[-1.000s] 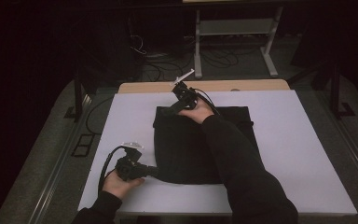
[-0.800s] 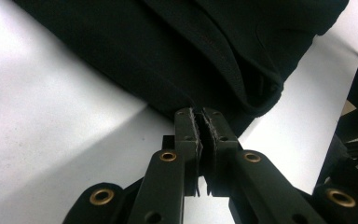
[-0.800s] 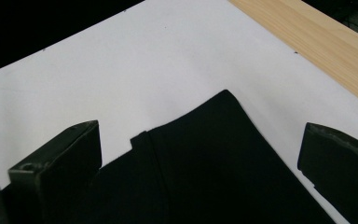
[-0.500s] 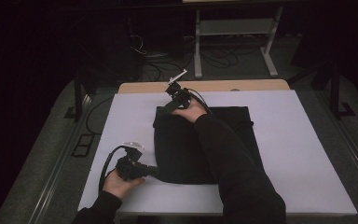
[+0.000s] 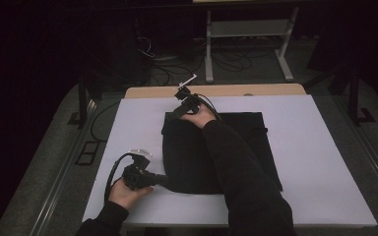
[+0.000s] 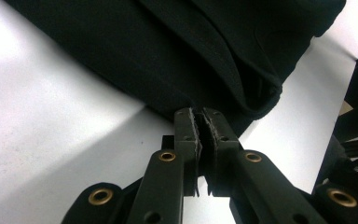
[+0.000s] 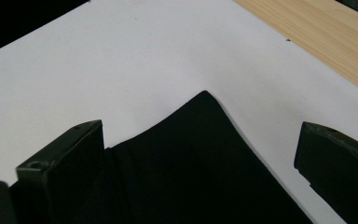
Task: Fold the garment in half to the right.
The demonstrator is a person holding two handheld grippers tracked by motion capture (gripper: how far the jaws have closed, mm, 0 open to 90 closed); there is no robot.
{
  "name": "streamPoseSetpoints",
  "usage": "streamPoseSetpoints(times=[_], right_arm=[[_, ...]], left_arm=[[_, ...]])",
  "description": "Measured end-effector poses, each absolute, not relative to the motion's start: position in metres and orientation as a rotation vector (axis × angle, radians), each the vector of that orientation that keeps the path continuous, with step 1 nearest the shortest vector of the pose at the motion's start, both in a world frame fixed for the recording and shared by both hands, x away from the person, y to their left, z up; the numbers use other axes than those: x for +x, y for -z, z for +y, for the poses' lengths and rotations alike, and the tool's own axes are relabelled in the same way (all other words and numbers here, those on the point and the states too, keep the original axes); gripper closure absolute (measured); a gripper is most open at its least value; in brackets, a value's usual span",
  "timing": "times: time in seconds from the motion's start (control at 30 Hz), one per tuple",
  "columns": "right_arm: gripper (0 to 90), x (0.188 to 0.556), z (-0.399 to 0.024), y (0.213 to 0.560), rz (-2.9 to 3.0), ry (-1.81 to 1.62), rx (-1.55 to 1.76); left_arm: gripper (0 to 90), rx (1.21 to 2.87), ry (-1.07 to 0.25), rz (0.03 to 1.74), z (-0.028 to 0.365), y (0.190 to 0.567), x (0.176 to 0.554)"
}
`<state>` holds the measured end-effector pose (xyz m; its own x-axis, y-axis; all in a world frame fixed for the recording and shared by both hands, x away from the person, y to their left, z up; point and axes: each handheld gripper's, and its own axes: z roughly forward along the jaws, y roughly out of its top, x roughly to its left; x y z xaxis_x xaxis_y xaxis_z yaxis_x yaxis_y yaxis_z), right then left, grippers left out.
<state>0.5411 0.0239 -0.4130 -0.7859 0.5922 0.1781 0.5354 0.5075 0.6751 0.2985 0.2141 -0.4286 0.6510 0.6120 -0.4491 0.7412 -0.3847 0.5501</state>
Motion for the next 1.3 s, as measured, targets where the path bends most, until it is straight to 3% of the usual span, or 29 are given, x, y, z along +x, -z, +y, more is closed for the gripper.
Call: streamPoseSetpoints(times=[0.73, 1.03, 1.3], right_arm=[[7.5, 0.554, 0.044, 0.439, 2.680, -1.131, 1.012], [14.1, 0.555, 0.056, 0.447, 2.710, -1.087, 1.001], [29.8, 0.556, 0.064, 0.445, 2.689, -1.060, 0.998]], left_arm=[[83.6, 2.110, 0.220, 1.042, 0.216, 0.427, 0.298], [83.6, 2.105, 0.221, 1.039, 0.216, 0.426, 0.298], [83.6, 2.106, 0.222, 1.039, 0.215, 0.426, 0.298]])
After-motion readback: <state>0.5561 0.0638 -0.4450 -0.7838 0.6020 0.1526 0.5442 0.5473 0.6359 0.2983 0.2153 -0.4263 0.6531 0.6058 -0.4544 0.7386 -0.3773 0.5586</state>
